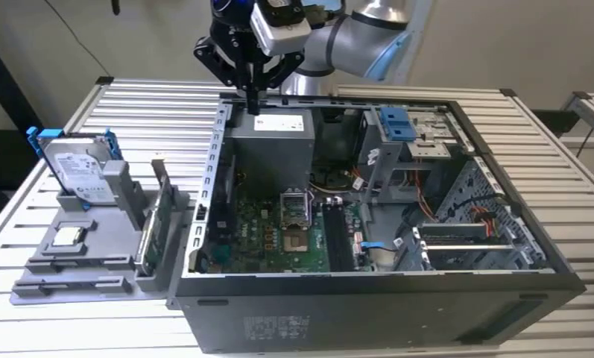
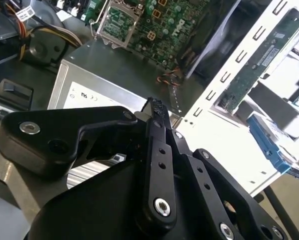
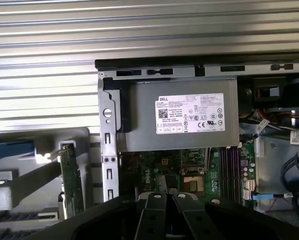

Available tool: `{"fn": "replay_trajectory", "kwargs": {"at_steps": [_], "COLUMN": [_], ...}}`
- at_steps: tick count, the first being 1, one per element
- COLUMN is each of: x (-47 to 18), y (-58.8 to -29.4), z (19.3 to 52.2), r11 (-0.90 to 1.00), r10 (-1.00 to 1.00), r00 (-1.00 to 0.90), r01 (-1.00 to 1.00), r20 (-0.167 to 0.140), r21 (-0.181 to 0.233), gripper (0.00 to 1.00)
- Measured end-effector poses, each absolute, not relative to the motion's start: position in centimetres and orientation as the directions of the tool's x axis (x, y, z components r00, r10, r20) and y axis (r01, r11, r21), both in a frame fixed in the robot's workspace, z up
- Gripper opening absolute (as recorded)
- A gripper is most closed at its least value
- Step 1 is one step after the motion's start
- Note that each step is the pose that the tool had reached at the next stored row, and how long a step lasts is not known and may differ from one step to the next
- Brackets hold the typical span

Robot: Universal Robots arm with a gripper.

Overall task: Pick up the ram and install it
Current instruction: 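Reach for the ram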

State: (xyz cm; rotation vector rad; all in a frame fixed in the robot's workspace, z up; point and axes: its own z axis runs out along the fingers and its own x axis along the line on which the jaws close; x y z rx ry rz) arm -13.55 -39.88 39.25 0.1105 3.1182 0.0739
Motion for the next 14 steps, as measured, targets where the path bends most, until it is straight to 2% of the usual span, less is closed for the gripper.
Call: {"fn": "replay_trajectory", "kwargs": {"at_steps": [14], "x": [-14.9], "y": [-40.0], "z": [39.2], "r11": [0.996], "r10": [0.071], "r00": [-0.997], "r01": [0.070], "r20": [-0.020], "r21": [0.048], "gripper": [0.11]}}
